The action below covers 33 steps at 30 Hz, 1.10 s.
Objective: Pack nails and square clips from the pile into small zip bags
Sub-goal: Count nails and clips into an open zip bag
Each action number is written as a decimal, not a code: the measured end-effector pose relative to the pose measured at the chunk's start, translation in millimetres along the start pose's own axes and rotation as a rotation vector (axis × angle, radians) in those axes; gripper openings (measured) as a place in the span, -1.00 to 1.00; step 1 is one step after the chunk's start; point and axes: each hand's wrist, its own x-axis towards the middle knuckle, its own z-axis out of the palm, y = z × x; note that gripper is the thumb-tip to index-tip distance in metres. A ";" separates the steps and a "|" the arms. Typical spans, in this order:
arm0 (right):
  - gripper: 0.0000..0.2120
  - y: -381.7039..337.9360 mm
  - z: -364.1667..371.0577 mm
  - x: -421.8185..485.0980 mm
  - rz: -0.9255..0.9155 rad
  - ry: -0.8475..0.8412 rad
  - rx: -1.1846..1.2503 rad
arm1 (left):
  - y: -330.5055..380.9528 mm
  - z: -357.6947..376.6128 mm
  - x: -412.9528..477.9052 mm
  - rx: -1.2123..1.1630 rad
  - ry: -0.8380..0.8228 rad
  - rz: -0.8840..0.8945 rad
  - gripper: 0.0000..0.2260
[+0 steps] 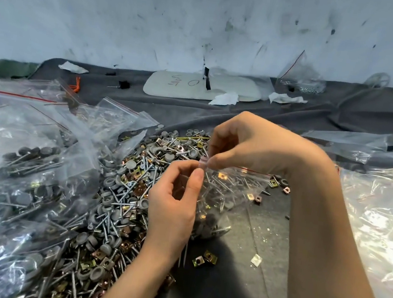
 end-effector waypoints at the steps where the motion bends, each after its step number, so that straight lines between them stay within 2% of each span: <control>1: -0.91 -1.8 1.5 0.5 -0.007 -0.008 0.006 | 0.2 -0.6 0.0 0.011 0.005 0.014 -0.92; 8: -0.93 -8.2 6.3 2.6 -0.033 -0.052 0.026 | 0.7 -2.0 0.4 0.006 0.026 0.063 -0.87; 17: -0.89 -9.0 13.8 7.6 -0.046 -0.006 0.129 | 0.3 -5.2 2.3 0.066 0.072 0.161 -0.87; 24: -0.94 -12.2 11.3 5.3 -0.040 0.005 0.038 | -2.0 -4.4 0.6 0.121 0.085 0.203 -0.90; 30: -0.94 -15.9 15.5 6.4 -0.010 0.062 -0.102 | -4.2 -4.4 -1.7 0.253 0.033 0.246 -0.70; 33: -0.89 -18.4 20.1 10.2 -0.030 0.145 -0.139 | 0.9 -2.3 -2.3 0.145 0.022 0.169 -0.74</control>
